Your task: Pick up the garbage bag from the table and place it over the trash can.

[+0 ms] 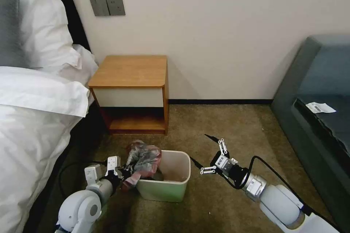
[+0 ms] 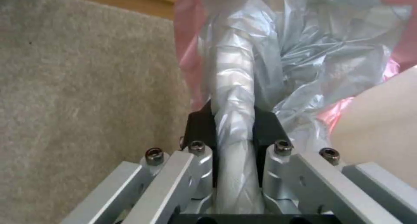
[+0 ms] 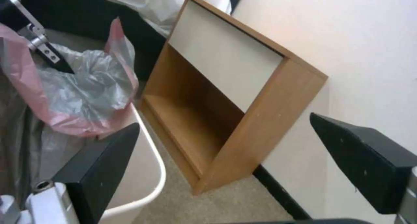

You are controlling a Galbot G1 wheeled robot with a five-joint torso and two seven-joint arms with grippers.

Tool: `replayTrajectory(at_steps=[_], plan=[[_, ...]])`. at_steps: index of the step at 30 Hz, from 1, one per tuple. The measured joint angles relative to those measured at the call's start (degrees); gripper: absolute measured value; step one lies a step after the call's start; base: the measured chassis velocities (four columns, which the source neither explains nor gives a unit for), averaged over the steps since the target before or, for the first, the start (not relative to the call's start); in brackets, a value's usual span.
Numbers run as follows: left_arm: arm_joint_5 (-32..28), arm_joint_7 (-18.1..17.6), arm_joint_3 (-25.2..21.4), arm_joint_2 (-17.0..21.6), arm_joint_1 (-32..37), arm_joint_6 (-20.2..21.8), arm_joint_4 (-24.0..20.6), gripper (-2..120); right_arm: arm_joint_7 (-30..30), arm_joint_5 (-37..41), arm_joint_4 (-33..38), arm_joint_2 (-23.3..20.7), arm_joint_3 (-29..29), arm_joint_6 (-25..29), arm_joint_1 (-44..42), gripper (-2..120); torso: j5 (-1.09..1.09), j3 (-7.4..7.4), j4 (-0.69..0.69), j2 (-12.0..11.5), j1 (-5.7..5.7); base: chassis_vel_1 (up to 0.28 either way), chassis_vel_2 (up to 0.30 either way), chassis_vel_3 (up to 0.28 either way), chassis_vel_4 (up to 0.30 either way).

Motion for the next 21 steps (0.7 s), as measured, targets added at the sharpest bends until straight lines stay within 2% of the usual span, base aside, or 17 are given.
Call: replayTrajectory(at_steps=[6, 11, 13, 14, 16, 17, 19, 20, 21], plan=[[1.3, -0.8, -0.2, -0.6, 0.9, -1.0, -1.2, 11, 0.0, -0.1, 0.5, 0.0, 0.1, 0.0, 0.0, 100, 0.00, 0.00, -0.01, 0.0, 0.00, 0.000, 0.000, 0.000, 0.000], [3.8, -2.5, -0.5, -2.9, 1.9, -4.2, -3.6, 11, 1.9, 2.7, 1.6, 1.5, -0.6, -0.2, 0.9, 100, 0.00, 0.00, -0.01, 0.0, 0.00, 0.000, 0.000, 0.000, 0.000], [5.0, -2.6, -0.5, -4.3, 2.5, -7.6, -5.0, 11, 3.0, 8.1, 2.8, 2.8, -2.3, -0.6, 2.3, 100, 0.00, 0.00, 0.00, 0.0, 0.00, 0.000, 0.000, 0.000, 0.000], [5.0, -2.6, -0.5, -4.3, 2.5, -7.6, -5.0, 11, 3.0, 8.1, 2.8, 2.8, -2.3, -0.6, 2.3, 100, 0.00, 0.00, 0.00, 0.0, 0.00, 0.000, 0.000, 0.000, 0.000], [5.2, -2.2, -0.5, -5.4, 2.8, -11.0, -6.8, 11, 4.0, 14.6, 4.5, 4.2, -4.9, -1.9, 4.3, 100, 0.00, 0.00, 0.00, 0.0, 0.00, 0.000, 0.000, 0.000, 0.000], [5.2, -2.2, -0.5, -5.4, 2.8, -11.0, -6.8, 11, 4.0, 14.6, 4.5, 4.2, -4.9, -1.9, 4.3, 100, 0.00, 0.00, 0.00, 0.0, 0.00, 0.000, 0.000, 0.000, 0.000], [5.2, -1.9, -0.5, -6.1, 2.8, -13.4, -8.9, 11, 5.9, 21.4, 6.2, 5.5, -8.2, -4.3, 7.3, 100, 0.00, 0.00, -0.01, 0.0, 0.00, 0.000, 0.000, 0.000, 0.000], [5.2, -1.9, -0.5, -6.1, 2.8, -13.4, -8.9, 11, 5.9, 21.4, 6.2, 5.5, -8.2, -4.3, 7.3, 100, 0.00, 0.00, -0.01, 0.0, 0.00, 0.000, 0.000, 0.000, 0.000], [5.2, -1.7, -0.5, -6.4, 2.7, -14.3, -10.3, 11, 6.7, 25.7, 7.0, 6.4, -10.1, -5.9, 9.5, 100, -0.01, 0.00, 0.00, 0.0, 0.00, 0.000, 0.000, 0.000, 0.000]])
